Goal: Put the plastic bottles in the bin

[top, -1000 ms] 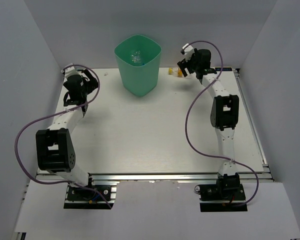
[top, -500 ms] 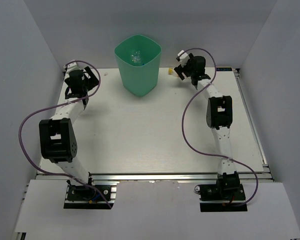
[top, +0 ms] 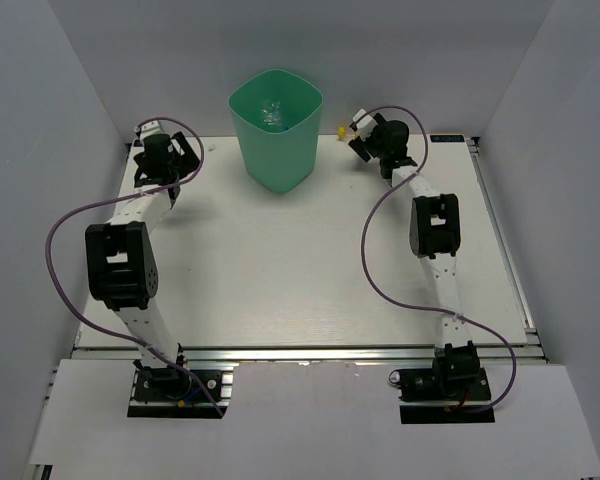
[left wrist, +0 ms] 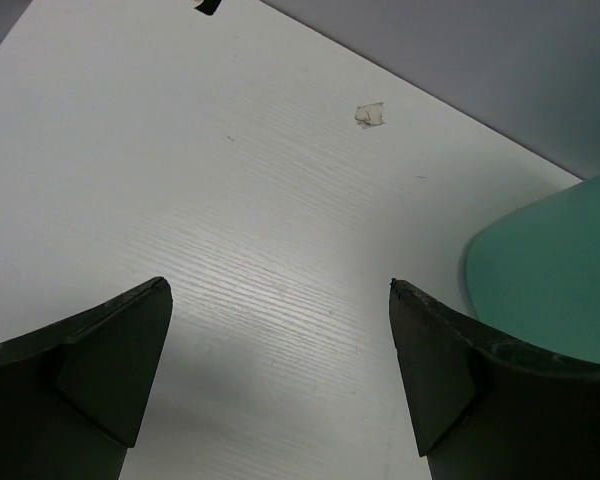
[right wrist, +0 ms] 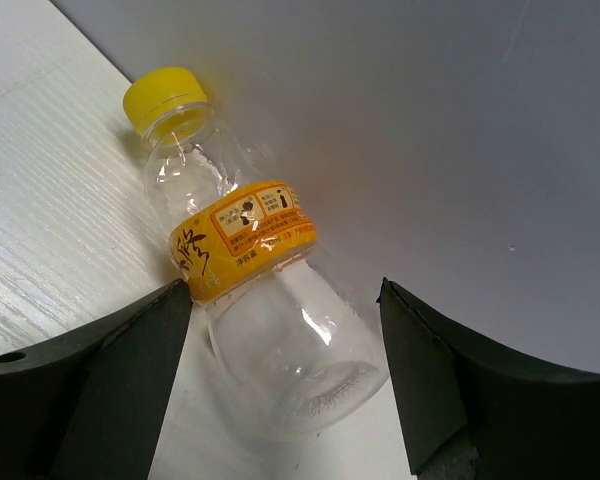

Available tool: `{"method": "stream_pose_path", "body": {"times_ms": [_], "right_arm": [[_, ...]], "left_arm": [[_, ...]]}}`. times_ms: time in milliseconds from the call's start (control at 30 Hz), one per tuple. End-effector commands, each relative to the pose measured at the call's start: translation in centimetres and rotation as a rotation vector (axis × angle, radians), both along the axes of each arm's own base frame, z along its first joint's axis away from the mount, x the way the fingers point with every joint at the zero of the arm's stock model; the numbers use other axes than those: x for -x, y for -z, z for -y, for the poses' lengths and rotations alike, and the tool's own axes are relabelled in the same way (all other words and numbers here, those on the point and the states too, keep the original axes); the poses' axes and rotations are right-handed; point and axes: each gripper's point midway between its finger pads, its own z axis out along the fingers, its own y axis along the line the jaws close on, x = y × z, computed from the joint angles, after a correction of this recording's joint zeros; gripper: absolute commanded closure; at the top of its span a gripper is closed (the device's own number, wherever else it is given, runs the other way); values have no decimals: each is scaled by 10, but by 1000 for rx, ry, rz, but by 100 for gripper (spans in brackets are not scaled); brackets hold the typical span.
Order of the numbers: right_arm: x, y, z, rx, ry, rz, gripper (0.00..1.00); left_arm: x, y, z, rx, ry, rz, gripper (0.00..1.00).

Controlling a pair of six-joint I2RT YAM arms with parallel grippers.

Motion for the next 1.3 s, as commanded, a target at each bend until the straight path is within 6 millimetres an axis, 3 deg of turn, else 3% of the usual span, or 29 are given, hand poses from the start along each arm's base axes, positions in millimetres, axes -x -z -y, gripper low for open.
{"method": "stream_pose_path", "body": {"times_ms": [0,133,333,533,600,767,800,833,900,933,1000,1033,1100,1133,1200,1233,1267], "right_arm": [[-4,20,9,37,-14,18,21],[-4,21,13,42,-15,14,24],[3,47,15,142,-3,-2,30],[2,42,18,149,20,19,40],[2,33,15,124,16,22,43],[-1,6,25,139,81,69,55],[0,0,25,143,88,76,56],[4,5,25,146,88,59,61],[8,-14,21,146,94,81,71],[12,-24,23,144,109,96,81],[18,-37,17,134,114,122,82],[20,-60,14,114,114,158,82],[28,-67,7,91,108,159,84],[31,-87,5,60,111,179,88],[39,-94,1,29,105,179,89],[44,-118,0,-10,111,206,89],[48,-126,-3,-27,108,214,89]], "left_arm": [[-8,-20,-9,-29,-25,20,2],[-11,-19,-11,-31,-35,19,2],[-6,-7,-17,-31,-79,-2,2],[12,-18,-28,-61,-137,-17,2],[17,-33,-27,-62,-138,23,2],[34,-43,-29,-65,-150,43,2],[33,-54,-29,-62,-154,79,2],[35,-57,-29,-63,-153,83,2],[39,-63,-29,-63,-155,88,2],[40,-63,-28,-61,-154,90,2],[42,-61,-24,-45,-136,90,2],[44,-63,-22,-41,-128,95,2],[47,-62,-21,-33,-123,92,2],[49,-67,-21,-34,-122,102,2],[53,-69,-20,-35,-124,107,2],[56,-75,-21,-35,-125,117,2],[58,-78,-20,-36,-122,125,2]]}}
